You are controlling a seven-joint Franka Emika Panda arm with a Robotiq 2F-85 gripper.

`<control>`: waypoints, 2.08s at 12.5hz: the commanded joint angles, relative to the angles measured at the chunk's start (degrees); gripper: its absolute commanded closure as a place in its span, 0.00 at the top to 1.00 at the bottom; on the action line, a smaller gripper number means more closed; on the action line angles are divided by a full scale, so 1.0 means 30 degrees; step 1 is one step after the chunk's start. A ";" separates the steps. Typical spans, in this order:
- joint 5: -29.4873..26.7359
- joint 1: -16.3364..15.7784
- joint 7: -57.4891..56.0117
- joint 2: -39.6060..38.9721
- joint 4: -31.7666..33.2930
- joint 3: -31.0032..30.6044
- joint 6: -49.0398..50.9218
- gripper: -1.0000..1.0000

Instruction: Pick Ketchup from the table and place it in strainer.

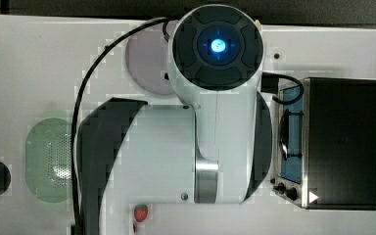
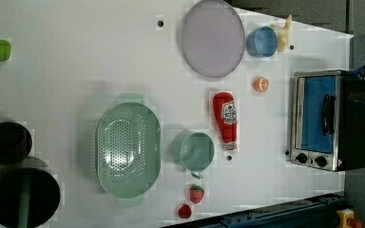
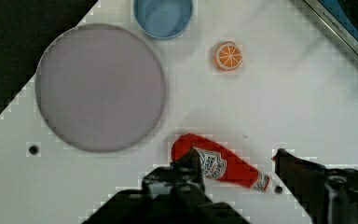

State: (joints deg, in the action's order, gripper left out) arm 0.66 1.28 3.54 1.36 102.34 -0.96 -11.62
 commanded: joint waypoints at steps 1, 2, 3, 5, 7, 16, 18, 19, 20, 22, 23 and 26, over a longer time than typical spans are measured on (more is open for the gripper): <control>-0.0721 0.2068 -0.1398 0.4076 0.2186 -0.1242 0.2779 0.79; -0.0721 0.2068 -0.1398 0.4068 0.2319 -0.1243 0.2776 0.90; -0.0726 0.2059 -0.1414 0.4022 0.2523 -0.1261 0.2755 1.00; -0.0740 0.2000 -0.2076 0.3681 0.3114 -0.1415 0.2506 1.00; -0.0749 0.1943 -0.4221 0.3020 0.3778 -0.1762 0.1479 1.00; -0.0576 0.1901 -1.9463 -0.0653 0.7993 -0.3145 -0.7132 1.00; -0.0438 0.1901 -1.9999 -0.1402 0.8922 -0.3149 -0.9086 1.00; -0.0438 0.1899 -1.9993 -0.1824 0.9268 -0.3190 -1.0018 1.00; -0.0438 0.1899 -1.9989 -0.2304 0.9511 -0.3259 -1.0838 1.00; -0.0438 0.1865 -1.9998 -0.3406 0.9718 -0.3345 -1.1918 1.00; -0.0438 0.1829 -1.9991 -0.3973 0.9761 -0.3344 -1.2317 1.00; -0.0428 0.1765 -1.9994 -0.5471 0.9800 -0.3342 -1.3502 1.00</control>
State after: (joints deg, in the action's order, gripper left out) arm -0.77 6.56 -53.83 -14.18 131.71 -11.31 -50.81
